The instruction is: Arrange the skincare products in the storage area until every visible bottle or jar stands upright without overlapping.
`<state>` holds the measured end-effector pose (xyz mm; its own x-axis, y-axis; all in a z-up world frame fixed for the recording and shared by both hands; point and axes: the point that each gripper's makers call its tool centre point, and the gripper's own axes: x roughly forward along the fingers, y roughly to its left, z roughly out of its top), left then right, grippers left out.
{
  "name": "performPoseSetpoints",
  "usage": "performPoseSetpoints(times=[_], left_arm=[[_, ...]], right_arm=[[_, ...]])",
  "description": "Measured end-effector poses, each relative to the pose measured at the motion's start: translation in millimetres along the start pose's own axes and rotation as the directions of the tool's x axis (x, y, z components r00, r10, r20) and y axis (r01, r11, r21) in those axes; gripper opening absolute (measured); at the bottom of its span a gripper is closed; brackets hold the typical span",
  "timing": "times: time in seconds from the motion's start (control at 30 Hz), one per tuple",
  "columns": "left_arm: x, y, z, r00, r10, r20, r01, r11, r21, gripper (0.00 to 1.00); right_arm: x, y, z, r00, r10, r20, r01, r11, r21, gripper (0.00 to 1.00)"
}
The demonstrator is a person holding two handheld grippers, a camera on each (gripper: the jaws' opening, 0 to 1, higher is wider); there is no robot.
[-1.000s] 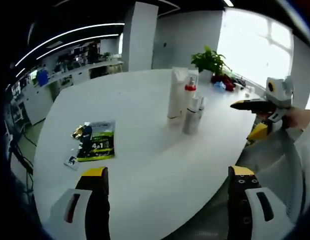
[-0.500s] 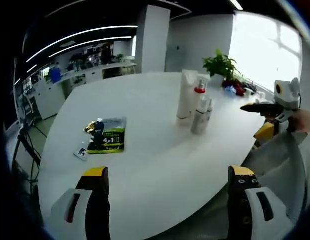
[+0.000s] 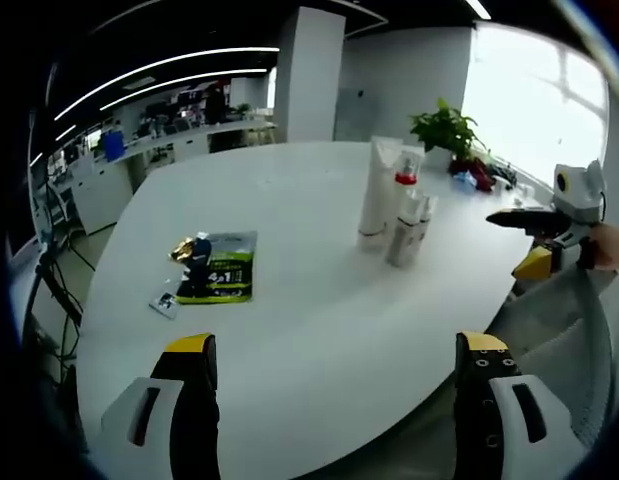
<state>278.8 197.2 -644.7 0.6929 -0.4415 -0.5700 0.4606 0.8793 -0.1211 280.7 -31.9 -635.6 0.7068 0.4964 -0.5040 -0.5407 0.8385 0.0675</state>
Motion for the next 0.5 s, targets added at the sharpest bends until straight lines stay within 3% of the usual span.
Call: performPoseSetpoints(times=[0.5], left_arm=[[19.0,36.8,-1.2,0.999,0.034,-0.043,-0.035,0.999,-0.021,0.97]], right_arm=[[1.0,-3.2,-2.7,1.0,-0.01,0.0,0.01,1.0,0.015,1.0]])
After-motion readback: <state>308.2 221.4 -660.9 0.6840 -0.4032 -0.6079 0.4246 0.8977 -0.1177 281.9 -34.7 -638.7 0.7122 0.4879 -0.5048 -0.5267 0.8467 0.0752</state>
